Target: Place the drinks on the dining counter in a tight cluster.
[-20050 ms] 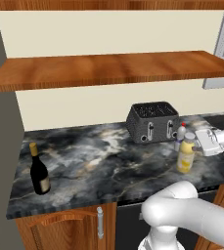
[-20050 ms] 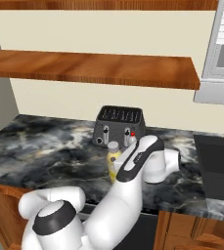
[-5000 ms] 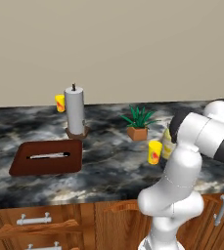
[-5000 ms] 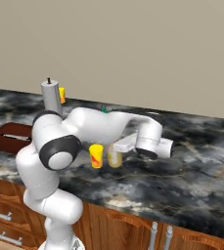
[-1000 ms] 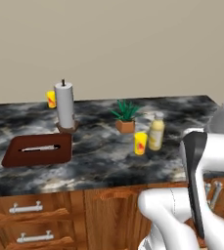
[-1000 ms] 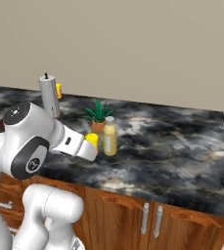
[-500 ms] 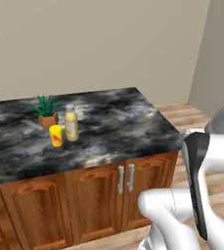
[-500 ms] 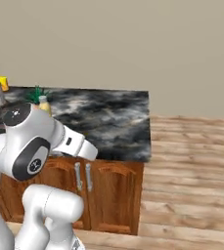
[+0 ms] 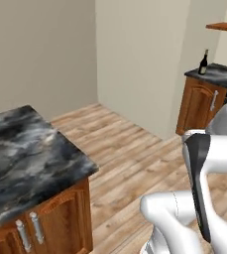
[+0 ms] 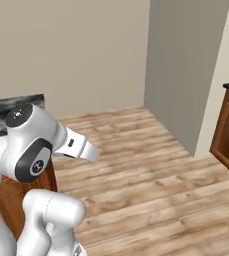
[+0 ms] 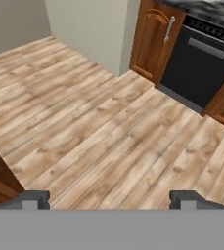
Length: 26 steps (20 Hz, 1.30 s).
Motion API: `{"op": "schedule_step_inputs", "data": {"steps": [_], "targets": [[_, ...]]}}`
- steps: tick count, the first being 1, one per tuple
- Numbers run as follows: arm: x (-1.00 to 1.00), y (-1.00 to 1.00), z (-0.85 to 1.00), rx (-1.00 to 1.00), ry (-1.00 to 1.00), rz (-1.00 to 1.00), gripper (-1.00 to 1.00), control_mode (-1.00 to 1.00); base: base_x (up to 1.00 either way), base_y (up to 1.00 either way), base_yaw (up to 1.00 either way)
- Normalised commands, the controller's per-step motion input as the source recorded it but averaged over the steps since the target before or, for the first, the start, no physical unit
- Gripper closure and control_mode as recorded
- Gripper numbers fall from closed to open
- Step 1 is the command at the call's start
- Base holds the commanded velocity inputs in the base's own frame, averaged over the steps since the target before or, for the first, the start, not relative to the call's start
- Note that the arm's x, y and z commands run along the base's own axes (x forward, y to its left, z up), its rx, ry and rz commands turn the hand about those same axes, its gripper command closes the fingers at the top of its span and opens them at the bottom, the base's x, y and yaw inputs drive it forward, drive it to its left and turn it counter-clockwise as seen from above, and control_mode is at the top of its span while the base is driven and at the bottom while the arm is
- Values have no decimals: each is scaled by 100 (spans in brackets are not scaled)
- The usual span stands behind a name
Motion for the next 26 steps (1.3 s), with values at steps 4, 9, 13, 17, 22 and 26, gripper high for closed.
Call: {"op": "schedule_step_inputs", "data": {"steps": [4, 9, 13, 17, 22, 26], "targets": [[0, 0, 0, 0, 0, 0, -100, 100, 75, -28, -62], [0, 0, 0, 0, 0, 0, -100, 100, 100, 0, -43], [0, 0, 0, 0, 0, 0, -100, 100, 100, 0, -20], [0, 0, 0, 0, 0, 0, -100, 100, 100, -16, -21], [0, 0, 0, 0, 0, 0, -100, 100, 100, -25, -31], [0, 0, 0, 0, 0, 0, -100, 100, 100, -7, -35]]}}
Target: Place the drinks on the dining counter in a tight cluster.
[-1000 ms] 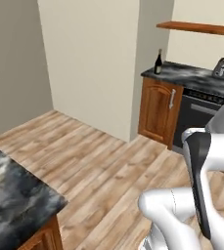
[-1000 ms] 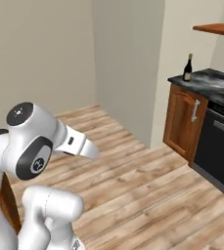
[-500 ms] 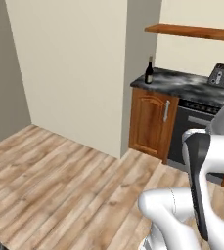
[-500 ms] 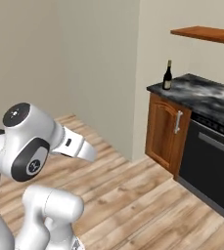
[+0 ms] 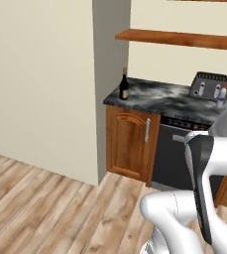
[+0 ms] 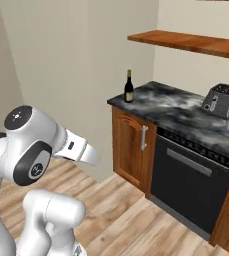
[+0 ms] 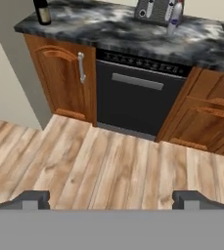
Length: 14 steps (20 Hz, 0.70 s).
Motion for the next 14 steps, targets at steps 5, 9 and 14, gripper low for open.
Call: {"op": "schedule_step_inputs", "data": {"steps": [5, 9, 14], "targets": [[0, 0, 0, 0, 0, 0, -100, 100, 100, 5, -26], [0, 0, 0, 0, 0, 0, -100, 100, 100, 25, -3], [0, 0, 0, 0, 0, 0, -100, 100, 100, 28, 15]]}}
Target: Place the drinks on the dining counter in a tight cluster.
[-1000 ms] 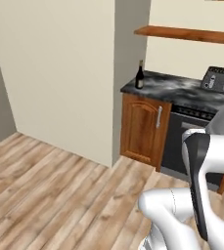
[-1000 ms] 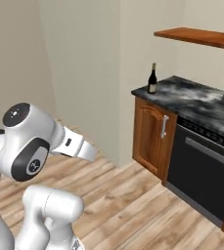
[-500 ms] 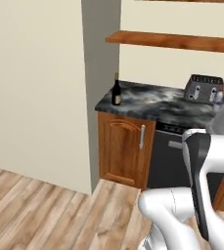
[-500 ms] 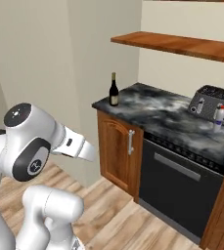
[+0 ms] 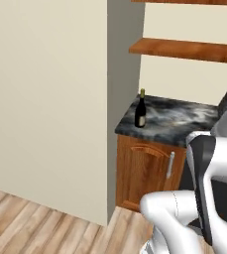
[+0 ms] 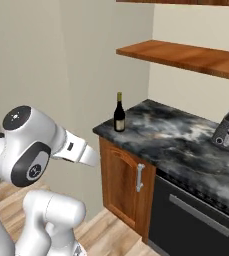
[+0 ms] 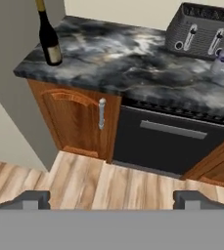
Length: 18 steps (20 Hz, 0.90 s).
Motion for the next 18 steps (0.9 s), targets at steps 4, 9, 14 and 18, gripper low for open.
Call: {"op": "schedule_step_inputs", "data": {"steps": [4, 9, 14, 18], "targets": [[0, 0, 0, 0, 0, 0, -100, 100, 100, -16, 9], [0, 0, 0, 0, 0, 0, -100, 100, 89, 0, 0], [0, 0, 0, 0, 0, 0, -100, 100, 7, 0, 0], [0, 0, 0, 0, 0, 0, -100, 100, 0, 0, 0]]}}
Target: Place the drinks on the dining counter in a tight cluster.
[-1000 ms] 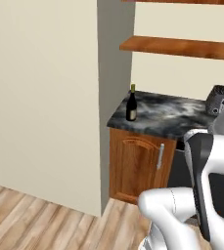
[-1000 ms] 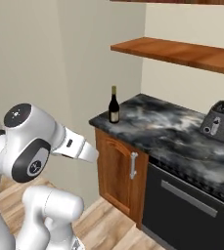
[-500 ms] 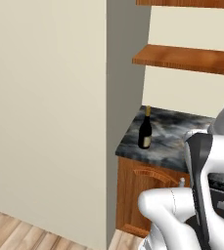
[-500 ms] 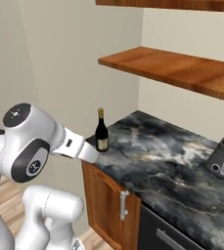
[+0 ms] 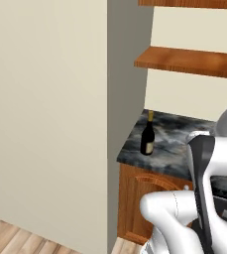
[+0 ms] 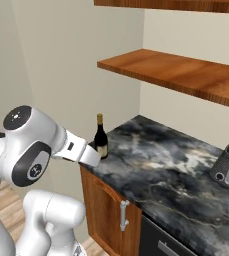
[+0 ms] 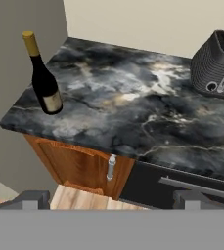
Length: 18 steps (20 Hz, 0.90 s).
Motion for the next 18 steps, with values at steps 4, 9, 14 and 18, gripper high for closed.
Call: {"op": "schedule_step_inputs", "data": {"steps": [4, 9, 14, 18], "targets": [[0, 0, 0, 0, 0, 0, -100, 100, 0, 0, 0], [52, 13, 0, 0, -2, 20, -100, -100, 0, 0, 0], [100, 1, 0, 1, 3, 48, -100, -100, 0, 0, 0], [86, -18, -43, 6, -4, 54, -100, -100, 0, 0, 0]]}}
